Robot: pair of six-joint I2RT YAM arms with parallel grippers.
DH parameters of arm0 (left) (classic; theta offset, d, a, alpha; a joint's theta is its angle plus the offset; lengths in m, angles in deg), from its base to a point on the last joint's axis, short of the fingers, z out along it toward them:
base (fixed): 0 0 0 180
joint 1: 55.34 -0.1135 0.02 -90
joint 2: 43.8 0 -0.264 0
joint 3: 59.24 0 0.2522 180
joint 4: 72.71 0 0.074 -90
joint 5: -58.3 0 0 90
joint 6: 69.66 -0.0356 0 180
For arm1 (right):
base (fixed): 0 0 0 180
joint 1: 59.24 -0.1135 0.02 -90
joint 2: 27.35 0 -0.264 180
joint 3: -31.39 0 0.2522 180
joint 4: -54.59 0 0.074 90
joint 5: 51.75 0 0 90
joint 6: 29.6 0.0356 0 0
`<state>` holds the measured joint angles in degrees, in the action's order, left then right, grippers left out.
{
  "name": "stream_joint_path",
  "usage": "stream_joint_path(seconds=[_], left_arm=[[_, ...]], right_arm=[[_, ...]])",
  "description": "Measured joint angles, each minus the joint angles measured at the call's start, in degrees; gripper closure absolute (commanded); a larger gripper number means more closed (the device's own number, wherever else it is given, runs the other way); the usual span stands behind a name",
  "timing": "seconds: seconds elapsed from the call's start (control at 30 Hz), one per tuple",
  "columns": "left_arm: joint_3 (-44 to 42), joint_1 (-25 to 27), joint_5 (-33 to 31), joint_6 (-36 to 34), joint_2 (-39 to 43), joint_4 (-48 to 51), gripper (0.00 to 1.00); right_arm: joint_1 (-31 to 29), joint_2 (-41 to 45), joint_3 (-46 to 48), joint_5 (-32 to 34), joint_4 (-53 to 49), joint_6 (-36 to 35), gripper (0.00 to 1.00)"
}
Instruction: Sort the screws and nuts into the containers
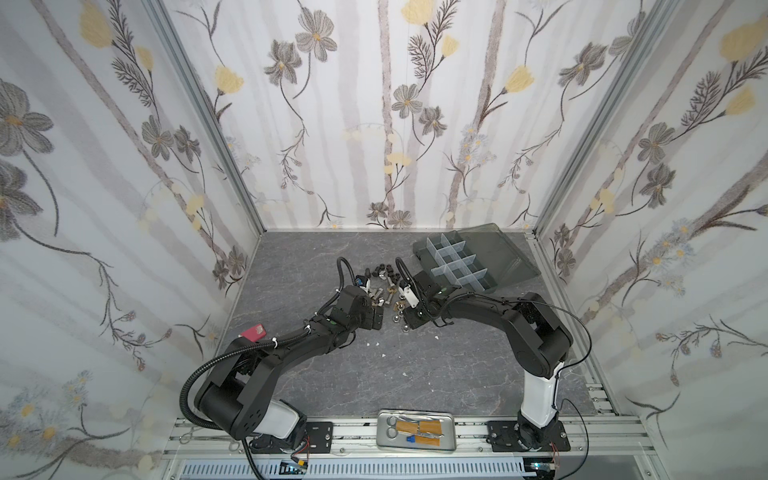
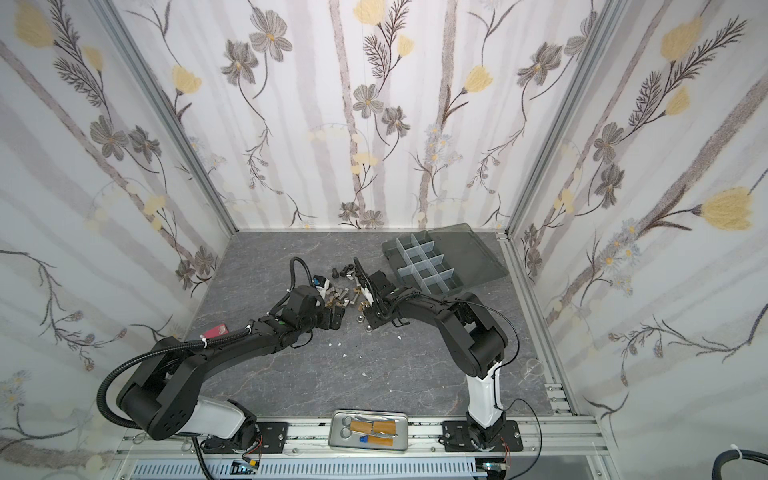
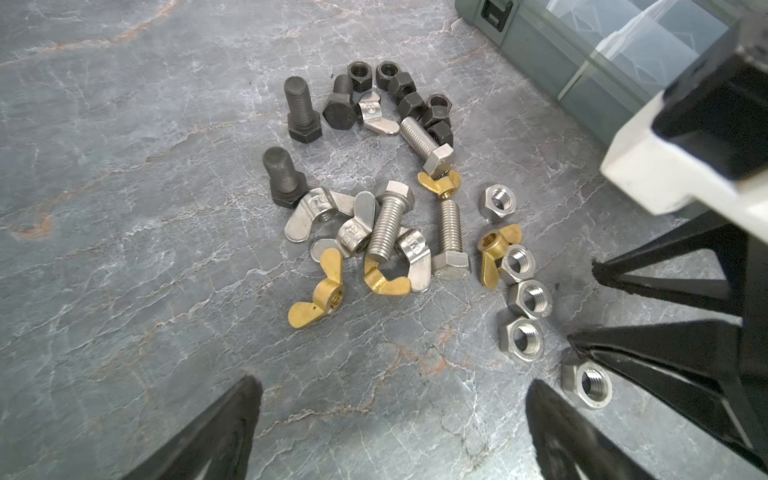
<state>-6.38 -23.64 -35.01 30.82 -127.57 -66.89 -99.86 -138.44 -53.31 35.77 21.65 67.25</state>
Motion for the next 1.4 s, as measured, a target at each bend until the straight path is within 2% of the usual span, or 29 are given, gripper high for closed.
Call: stream_joint_path(seconds=[0.2, 0.3, 0.43, 0.6, 0.67, 0.77, 0.83, 0.9, 0.97, 1.17, 1.4], left_arm=[[1.1, 0.3, -0.7, -1.3, -0.5, -0.1, 0.0], [1.1, 0.4, -1.3, -1.6, -0.5, -0.3, 0.0], [1.7, 0.5, -1.6, -2.0, -0.9, -0.4, 0.0], [2.4, 0.6, -1.8, -2.6, -0.9, -0.8, 0.0], [2.4, 0.6, -2.0, -2.6, -0.9, -0.9, 0.0], [2.3, 0.6, -2.3, -2.7, -0.9, -1.6, 0.0], [2.1, 0.6, -2.5, -2.7, -0.9, -2.2, 0.0], [2.1, 0.6, -2.6, -2.8, -1.2, -2.6, 0.0], [2.1, 0.6, -2.6, -2.7, -1.5, -2.9, 0.0], [2.1, 0.7, -2.6, -2.7, -1.2, -3.1, 0.0], [1.8, 0.7, -3.5, -2.7, -0.1, -3.5, 0.0]], right_arm=[[-0.1, 0.4, 2.4, 0.5, 1.2, -0.3, 0.54], [-0.1, 1.2, 4.0, 1.0, 2.7, -0.3, 0.61], [0.0, 1.7, 4.5, 1.1, 2.6, -0.2, 0.56], [0.0, 3.2, 5.2, 0.9, -0.3, 0.2, 0.56], [0.0, 3.6, 5.5, 0.7, -0.9, 0.6, 0.6], [0.0, 4.3, 6.5, 0.7, -0.9, 0.9, 0.6], [0.0, 4.3, 6.5, 0.7, -0.8, 1.1, 0.54], [0.0, 3.7, 5.9, 0.5, -0.8, 1.2, 0.52], [-0.1, 3.2, 5.4, 0.5, -0.1, 1.2, 0.56], [-0.1, 2.2, 4.5, 0.3, 1.0, 1.2, 0.78], [-0.1, 3.4, 5.4, -0.1, 0.1, 1.2, 0.82]])
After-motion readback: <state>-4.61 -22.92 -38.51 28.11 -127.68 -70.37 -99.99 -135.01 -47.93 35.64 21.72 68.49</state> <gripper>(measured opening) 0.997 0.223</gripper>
